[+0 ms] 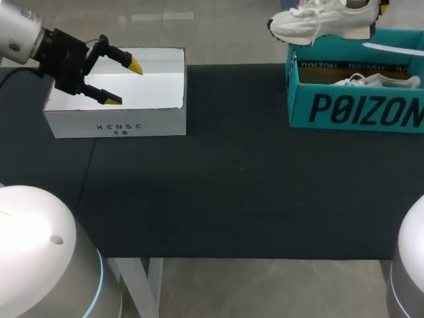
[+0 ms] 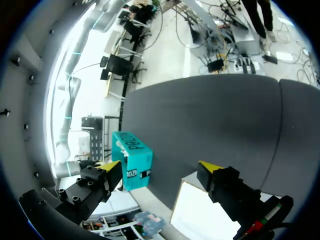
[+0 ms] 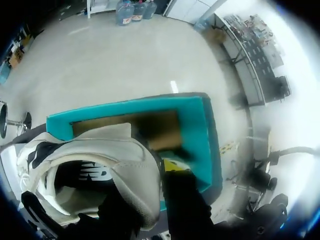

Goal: Take the shoe out of the shoebox, open the shoe tongue, remove and reinsert the insole, then place the shoe into the shoebox

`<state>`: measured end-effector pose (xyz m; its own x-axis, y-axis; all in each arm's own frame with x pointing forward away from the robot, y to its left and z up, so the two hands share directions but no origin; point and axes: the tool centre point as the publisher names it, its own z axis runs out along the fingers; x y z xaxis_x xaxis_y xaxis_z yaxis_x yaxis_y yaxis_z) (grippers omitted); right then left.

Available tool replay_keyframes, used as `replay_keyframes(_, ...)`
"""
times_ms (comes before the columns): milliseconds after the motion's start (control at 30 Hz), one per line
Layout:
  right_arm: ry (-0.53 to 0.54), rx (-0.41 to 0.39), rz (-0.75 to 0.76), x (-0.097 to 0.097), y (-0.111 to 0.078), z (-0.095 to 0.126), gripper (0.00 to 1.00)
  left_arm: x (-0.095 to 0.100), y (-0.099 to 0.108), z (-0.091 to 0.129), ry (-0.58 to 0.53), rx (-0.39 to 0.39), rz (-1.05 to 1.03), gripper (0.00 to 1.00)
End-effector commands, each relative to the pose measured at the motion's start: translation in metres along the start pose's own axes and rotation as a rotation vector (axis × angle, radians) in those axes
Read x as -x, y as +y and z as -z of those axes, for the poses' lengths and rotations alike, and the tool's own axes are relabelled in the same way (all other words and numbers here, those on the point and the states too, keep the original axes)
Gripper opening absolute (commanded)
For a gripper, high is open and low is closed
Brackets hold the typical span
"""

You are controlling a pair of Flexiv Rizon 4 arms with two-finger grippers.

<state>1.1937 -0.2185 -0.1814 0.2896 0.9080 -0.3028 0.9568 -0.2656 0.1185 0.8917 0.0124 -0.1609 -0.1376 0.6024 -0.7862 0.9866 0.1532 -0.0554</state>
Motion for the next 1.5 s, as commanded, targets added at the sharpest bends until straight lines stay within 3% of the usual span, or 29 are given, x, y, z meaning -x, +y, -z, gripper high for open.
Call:
replay_keyframes(33,0.008,0.019,-0.086,0.016,-0.008,-0.01,0.0,0.0,0.0,0.0,0.004,0.0,0.0,1.0)
replay_keyframes(200,-0.045,0.03,-0.145,0.039,-0.016,-0.018,0.0,0.0,0.0,0.0,0.004,0.0,0.0,1.0)
replay_keyframes(900,-0.044,0.031,-0.142,0.042,-0.015,-0.02,0.0,0.0,0.0,0.0,0.004,0.0,0.0,1.0)
replay_keyframes(1033,-0.037,0.076,-0.105,0.061,-0.007,-0.031,0.0,0.0,0.0,0.0,0.004,0.0,0.0,1.0)
replay_keyframes(1267,-0.009,0.047,-0.124,0.086,0.018,-0.052,0.0,0.0,0.0,0.0,0.004,0.0,0.0,1.0)
replay_keyframes(1500,-0.027,0.08,-0.128,0.078,0.031,-0.085,0.0,0.0,0.0,0.0,0.004,0.0,0.0,1.0)
